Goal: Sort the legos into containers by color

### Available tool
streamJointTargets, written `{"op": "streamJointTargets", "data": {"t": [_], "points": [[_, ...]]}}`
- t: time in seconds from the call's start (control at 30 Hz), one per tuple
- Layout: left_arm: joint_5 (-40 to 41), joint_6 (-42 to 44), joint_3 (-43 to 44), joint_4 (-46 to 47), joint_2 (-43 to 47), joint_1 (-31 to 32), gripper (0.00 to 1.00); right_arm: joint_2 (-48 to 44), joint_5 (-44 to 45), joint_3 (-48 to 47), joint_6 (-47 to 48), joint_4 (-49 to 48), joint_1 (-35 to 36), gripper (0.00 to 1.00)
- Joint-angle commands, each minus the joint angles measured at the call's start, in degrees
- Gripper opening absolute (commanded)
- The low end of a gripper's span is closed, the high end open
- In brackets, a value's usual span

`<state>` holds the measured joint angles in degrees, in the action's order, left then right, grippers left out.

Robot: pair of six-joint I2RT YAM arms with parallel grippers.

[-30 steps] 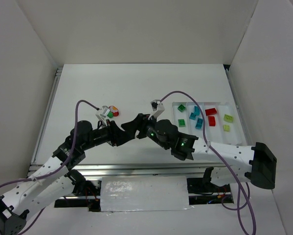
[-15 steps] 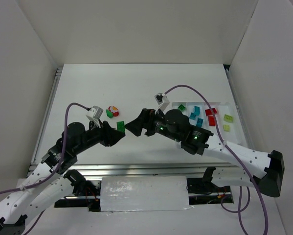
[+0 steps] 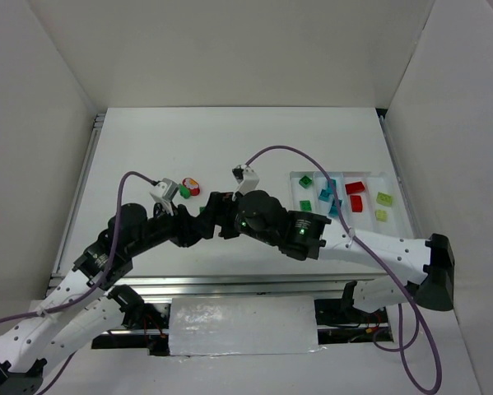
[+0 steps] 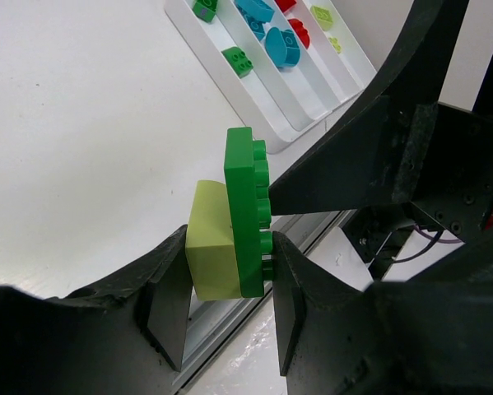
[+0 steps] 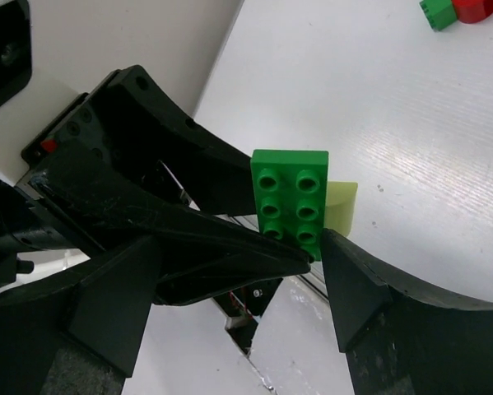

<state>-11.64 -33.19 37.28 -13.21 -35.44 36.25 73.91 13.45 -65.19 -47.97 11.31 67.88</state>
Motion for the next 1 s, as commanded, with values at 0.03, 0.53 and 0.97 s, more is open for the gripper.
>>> {"op": "streamJointTargets", "data": {"t": [0.03,0.53,0.97], "points": [[-2.6,1.2,1.0,3.5,2.0,0.5,0.0,-2.1,10.6,0.7,-2.7,1.0,-0.5,0.82],[-3.1,1.1,0.9,3.7,1.4,0.5,0.0,-6.9,14.4,3.5,-3.0,-2.0,-0.7,0.82],[-2.2,1.2,0.9,3.5,0.9,0.7,0.0,3.3,12.3,-3.2,-1.6,-0.7,2.3,0.72]]}}
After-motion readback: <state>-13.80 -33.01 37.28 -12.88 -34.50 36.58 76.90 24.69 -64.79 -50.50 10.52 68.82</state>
